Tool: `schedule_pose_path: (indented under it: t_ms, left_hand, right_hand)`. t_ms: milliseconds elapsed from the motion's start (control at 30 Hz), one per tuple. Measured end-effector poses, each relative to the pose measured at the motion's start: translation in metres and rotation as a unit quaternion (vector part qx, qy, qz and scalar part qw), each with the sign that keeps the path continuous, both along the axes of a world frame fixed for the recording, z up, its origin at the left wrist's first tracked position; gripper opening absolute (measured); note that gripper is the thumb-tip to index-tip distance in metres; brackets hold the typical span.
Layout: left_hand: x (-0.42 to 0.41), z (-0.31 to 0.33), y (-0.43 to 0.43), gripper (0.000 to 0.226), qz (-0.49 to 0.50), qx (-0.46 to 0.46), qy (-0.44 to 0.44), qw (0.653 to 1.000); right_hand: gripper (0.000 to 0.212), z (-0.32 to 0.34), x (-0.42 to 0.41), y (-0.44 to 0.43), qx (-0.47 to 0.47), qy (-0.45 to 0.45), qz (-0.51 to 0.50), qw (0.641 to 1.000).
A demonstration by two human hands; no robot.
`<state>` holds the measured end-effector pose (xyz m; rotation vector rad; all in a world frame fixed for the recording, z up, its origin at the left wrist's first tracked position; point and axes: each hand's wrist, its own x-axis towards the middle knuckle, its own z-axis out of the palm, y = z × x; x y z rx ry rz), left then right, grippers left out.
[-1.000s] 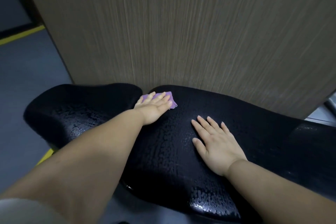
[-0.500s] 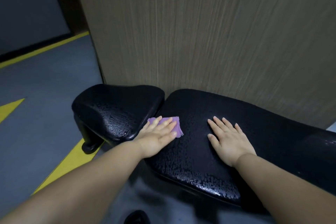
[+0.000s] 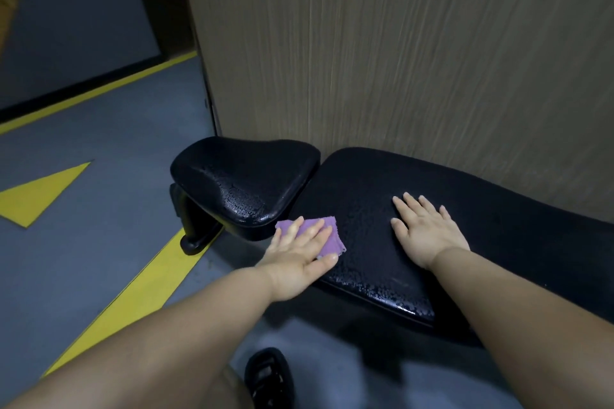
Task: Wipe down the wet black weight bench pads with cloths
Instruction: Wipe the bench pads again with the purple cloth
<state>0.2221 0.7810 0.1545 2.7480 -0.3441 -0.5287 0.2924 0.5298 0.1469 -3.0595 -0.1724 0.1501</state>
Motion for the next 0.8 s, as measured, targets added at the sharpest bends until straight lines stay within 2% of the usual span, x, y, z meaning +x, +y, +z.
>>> schedule_pose_path:
  t_ms: [200, 267, 367, 433, 500, 600, 667, 800]
  left_hand:
    - [-0.025, -0.005, -0.010, 0.066, -0.009, 0.023, -0.008, 1.000]
    - [-0.029, -0.006, -0.015, 0.068, -0.009, 0.030, -0.007, 0.999]
    - [-0.026, -0.005, -0.020, 0.065, 0.007, 0.019, 0.007, 1.000]
    - [-0.019, -0.003, -0.021, 0.058, 0.016, -0.001, 0.014, 1.000]
    - [-0.012, 0.000, -0.020, 0.053, 0.020, -0.025, 0.012, 0.999]
    - [0.001, 0.004, -0.014, 0.050, 0.033, -0.075, 0.018, 0.996]
    - [0.010, 0.006, -0.010, 0.049, 0.055, -0.114, 0.031, 0.992]
    - [0.021, 0.014, -0.006, 0.051, 0.103, -0.176, 0.057, 0.977]
  right_hand:
    - [0.054, 0.002, -0.009, 0.006, 0.032, -0.013, -0.014, 0.999]
    - [0.046, 0.005, -0.017, 0.010, 0.073, -0.082, -0.003, 0.994]
    - [0.029, 0.012, -0.042, 0.034, 0.198, -0.184, 0.049, 0.962]
    - [0.023, 0.014, -0.058, 0.055, 0.267, -0.153, 0.115, 0.945]
    - [0.028, 0.011, -0.068, 0.072, 0.279, -0.107, 0.170, 0.939]
    - [0.038, 0.010, -0.066, 0.081, 0.309, -0.068, 0.146, 0.937]
    - [0.041, 0.014, -0.060, 0.081, 0.283, -0.050, 0.137, 0.948]
    - [0.031, 0.021, -0.050, 0.085, 0.131, -0.061, 0.209, 0.967]
